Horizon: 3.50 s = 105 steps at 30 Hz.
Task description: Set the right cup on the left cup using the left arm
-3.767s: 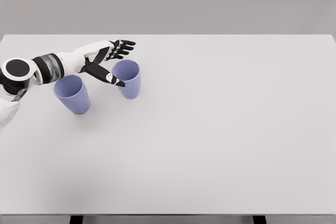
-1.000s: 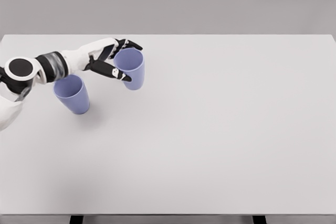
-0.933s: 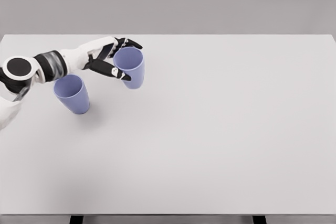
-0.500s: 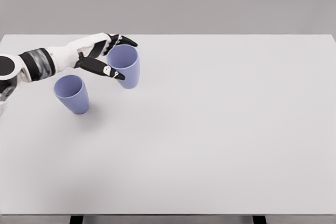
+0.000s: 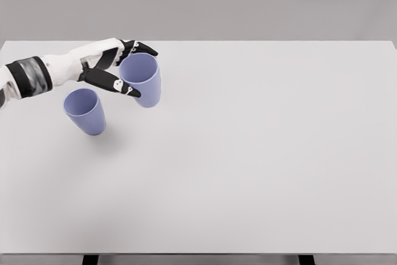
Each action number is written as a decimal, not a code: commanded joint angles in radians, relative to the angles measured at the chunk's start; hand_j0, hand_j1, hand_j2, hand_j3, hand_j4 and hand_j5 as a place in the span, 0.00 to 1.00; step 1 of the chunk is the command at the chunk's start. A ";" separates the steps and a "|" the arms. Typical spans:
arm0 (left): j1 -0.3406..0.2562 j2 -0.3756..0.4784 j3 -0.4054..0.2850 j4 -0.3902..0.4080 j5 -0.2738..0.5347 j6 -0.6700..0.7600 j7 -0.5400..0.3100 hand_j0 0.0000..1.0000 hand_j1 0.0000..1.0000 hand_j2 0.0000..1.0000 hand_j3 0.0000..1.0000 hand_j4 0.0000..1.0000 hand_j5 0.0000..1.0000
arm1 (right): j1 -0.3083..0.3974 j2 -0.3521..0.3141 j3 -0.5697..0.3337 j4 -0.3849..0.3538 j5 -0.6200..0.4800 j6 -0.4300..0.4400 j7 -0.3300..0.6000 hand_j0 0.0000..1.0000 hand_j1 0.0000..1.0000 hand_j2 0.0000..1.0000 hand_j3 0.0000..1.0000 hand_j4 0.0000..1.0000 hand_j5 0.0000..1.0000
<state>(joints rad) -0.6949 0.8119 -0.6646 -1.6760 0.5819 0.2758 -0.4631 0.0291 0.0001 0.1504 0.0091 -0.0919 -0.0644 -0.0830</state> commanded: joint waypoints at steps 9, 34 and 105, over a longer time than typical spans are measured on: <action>0.000 0.052 0.017 -0.031 0.052 -0.003 -0.002 0.76 0.76 0.76 0.76 0.76 0.76 | 0.000 0.000 0.000 0.000 0.000 0.000 0.000 1.00 1.00 1.00 1.00 1.00 1.00; 0.011 0.181 0.054 -0.074 0.125 -0.003 -0.005 0.76 0.76 0.76 0.76 0.76 0.76 | 0.000 0.000 0.000 0.000 0.000 0.000 -0.001 1.00 1.00 1.00 1.00 1.00 1.00; 0.130 0.349 0.120 -0.048 0.216 -0.003 -0.005 0.77 0.77 0.77 0.77 0.77 0.77 | 0.000 0.000 0.000 0.000 0.000 0.000 0.000 1.00 1.00 1.00 1.00 1.00 1.00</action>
<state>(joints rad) -0.5630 1.1622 -0.5458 -1.7248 0.7937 0.2745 -0.4682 0.0291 0.0001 0.1504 0.0091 -0.0919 -0.0644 -0.0829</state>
